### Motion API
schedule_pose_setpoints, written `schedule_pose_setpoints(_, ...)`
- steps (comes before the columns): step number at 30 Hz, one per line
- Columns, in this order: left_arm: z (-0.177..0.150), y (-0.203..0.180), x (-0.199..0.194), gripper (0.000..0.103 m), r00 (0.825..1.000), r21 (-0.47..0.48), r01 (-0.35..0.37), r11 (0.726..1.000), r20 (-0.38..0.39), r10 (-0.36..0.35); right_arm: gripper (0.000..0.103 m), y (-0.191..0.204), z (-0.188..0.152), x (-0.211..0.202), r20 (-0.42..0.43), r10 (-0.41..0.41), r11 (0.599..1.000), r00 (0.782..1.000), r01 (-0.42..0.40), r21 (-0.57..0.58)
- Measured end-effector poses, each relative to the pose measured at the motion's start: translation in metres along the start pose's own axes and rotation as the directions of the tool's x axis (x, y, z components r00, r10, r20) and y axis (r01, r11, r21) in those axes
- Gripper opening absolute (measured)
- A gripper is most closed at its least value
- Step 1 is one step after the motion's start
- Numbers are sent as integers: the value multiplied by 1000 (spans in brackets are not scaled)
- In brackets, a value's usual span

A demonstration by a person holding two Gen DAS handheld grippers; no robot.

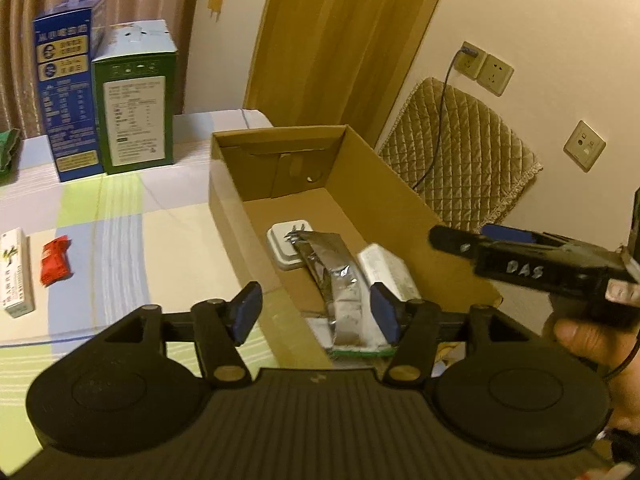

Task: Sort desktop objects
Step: 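Open both grippers to drop the foil bag and tablet box into the cardboard box, then move both grippers back over the ointment box and red candy packet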

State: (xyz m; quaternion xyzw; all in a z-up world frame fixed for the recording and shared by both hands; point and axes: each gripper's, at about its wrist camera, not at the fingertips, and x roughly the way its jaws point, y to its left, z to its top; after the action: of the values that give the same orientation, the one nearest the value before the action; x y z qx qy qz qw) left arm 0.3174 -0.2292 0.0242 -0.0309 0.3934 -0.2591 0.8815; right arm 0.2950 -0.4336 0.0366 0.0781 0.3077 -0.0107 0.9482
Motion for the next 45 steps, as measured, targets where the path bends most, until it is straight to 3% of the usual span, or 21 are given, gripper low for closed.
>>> schedule_pose_setpoints(9,-31,14,-39,86,999,-15,-49,999,24,49,90,12,-29,-46,3,35,997,999,-36,62)
schedule_pose_setpoints(14,-55,21,-67,101,993,-1,-110,994,39,110,95,36,-49,-75,7,76,994,997,-76,75)
schedule_pose_setpoints(24,-99,61,-121,102,979,-57,-199,978,30,201,101,95,-85,-98,-53,148,989,988,-146,33)
schedule_pose_setpoints(32,-125,111,-153,102,950,-145,-303,942,36,311,101,139,-104,-88,-112,185,982,976,-188,-19)
schedule_pose_setpoints(45,-139,163,-164,102,910,-183,-392,902,64,409,101,188,-114,-55,-182,231,965,956,-249,-86)
